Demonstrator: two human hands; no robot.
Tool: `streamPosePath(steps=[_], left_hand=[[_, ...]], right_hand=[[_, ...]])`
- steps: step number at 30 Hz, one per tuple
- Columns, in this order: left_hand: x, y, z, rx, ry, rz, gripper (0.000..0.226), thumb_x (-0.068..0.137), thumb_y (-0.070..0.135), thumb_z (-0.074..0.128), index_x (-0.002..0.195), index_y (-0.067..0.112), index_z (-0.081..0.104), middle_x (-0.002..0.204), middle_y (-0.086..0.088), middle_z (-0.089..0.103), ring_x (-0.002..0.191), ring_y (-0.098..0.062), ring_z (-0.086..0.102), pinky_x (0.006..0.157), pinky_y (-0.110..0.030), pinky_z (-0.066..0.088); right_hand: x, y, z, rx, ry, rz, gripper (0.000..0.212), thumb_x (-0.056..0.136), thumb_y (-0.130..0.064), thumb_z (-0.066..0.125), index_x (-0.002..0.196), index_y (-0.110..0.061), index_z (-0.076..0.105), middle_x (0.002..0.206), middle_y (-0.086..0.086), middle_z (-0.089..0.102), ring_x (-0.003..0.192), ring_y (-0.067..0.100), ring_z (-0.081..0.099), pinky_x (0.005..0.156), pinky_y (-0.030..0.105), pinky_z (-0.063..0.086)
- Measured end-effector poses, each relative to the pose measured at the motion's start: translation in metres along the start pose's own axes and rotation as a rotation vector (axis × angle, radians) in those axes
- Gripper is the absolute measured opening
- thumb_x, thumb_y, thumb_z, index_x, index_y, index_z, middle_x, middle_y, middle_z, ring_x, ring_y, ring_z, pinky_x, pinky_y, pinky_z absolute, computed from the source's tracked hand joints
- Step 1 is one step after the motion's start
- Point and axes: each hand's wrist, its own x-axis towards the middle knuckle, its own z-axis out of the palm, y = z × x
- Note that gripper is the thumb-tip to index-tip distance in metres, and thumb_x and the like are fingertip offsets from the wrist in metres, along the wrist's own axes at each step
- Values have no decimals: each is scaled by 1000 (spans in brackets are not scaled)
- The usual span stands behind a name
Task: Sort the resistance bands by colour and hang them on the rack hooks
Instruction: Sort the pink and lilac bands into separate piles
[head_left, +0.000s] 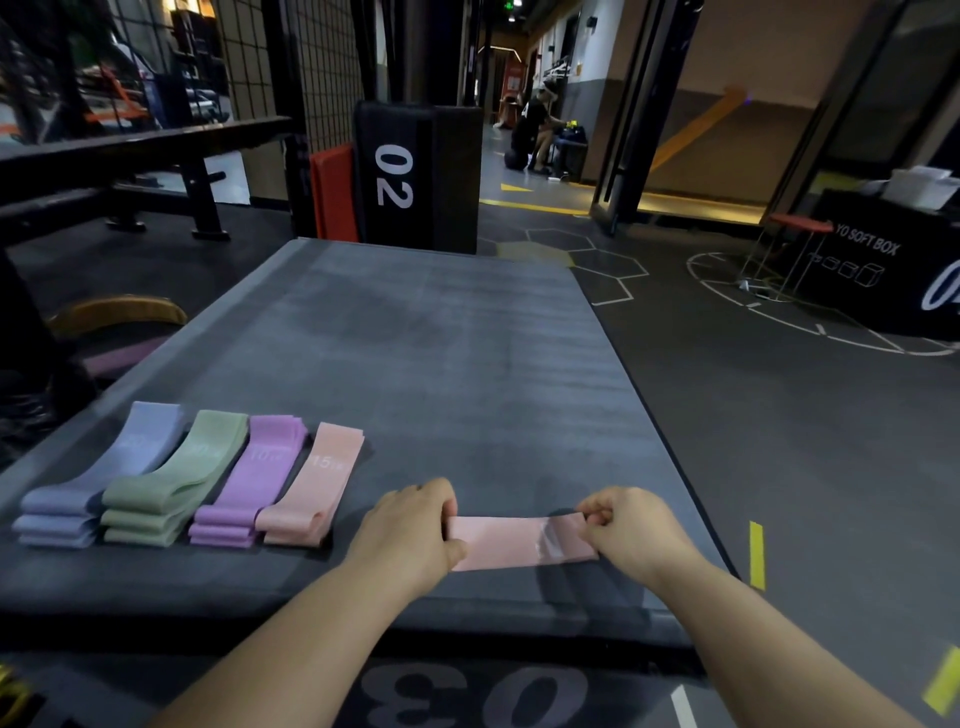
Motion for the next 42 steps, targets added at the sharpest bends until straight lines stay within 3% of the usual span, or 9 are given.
streamPosePath(steps=[5, 8, 13, 19, 23, 26, 29, 37, 42], left_hand=[[1, -1, 2, -86, -54, -19, 32, 81, 35, 65, 101, 33, 41, 89, 13, 60, 88, -13, 57, 70, -30, 42], [2, -2, 0, -176, -115, -33, 38, 79, 31, 68, 110, 35, 47, 82, 17, 60, 86, -10, 58, 73, -27, 43], [3, -1, -6, -229, -82, 4, 16, 75, 30, 71, 80, 40, 58, 79, 16, 61, 78, -5, 58, 67, -20, 40], [0, 3, -6, -296, 20, 133, 27, 79, 25, 69, 66, 45, 56, 84, 17, 66, 84, -3, 59, 74, -21, 46], [-4, 5, -6, -209, 61, 228, 21, 81, 18, 66, 82, 39, 66, 80, 23, 60, 80, -1, 54, 71, -15, 39], [-4, 5, -2, -123, 109, 324, 24, 76, 13, 64, 89, 32, 70, 88, 16, 68, 82, -5, 59, 77, -19, 39], [-1, 0, 4, -58, 109, 402, 26, 66, 17, 59, 85, 32, 67, 84, 17, 69, 79, -6, 62, 74, -28, 39], [-9, 6, 8, 91, -24, 421, 30, 83, 18, 48, 105, 30, 65, 110, 15, 61, 108, -6, 50, 90, -26, 28], [-12, 10, 9, 102, -22, 391, 20, 91, 39, 46, 96, 25, 61, 100, 13, 55, 101, -10, 49, 88, -27, 30]], right_hand=[[-4, -4, -2, -25, 5, -43, 16, 87, -16, 58, 90, -31, 60, 92, -9, 56, 81, 10, 55, 71, 20, 41], [-4, -4, -7, 6, -28, -40, 13, 87, -19, 56, 90, -31, 58, 80, -8, 60, 70, 10, 54, 58, 22, 40], [1, -2, -10, 302, -28, 39, 12, 87, -12, 55, 86, -23, 60, 59, -1, 60, 53, 14, 54, 51, 24, 43], [2, -3, -11, 587, 13, 63, 17, 88, -2, 49, 82, -15, 59, 80, 6, 69, 70, 16, 65, 57, 23, 46], [4, 1, -9, 676, 40, 46, 10, 90, -12, 58, 80, -14, 59, 79, 4, 67, 73, 17, 66, 63, 25, 48], [7, 5, -4, 591, 83, -1, 10, 85, -15, 66, 78, -17, 60, 69, -3, 66, 68, 15, 60, 69, 32, 48], [9, 4, 2, 494, 114, -26, 13, 85, -13, 66, 79, -22, 59, 71, -5, 63, 67, 13, 54, 65, 25, 42], [10, 3, 15, 179, 174, -110, 11, 93, -20, 56, 87, -29, 54, 86, -8, 61, 78, 8, 56, 58, 16, 40], [12, 6, 23, 22, 247, -189, 13, 91, -19, 57, 84, -29, 53, 87, -9, 56, 93, 14, 48, 70, 25, 37]])
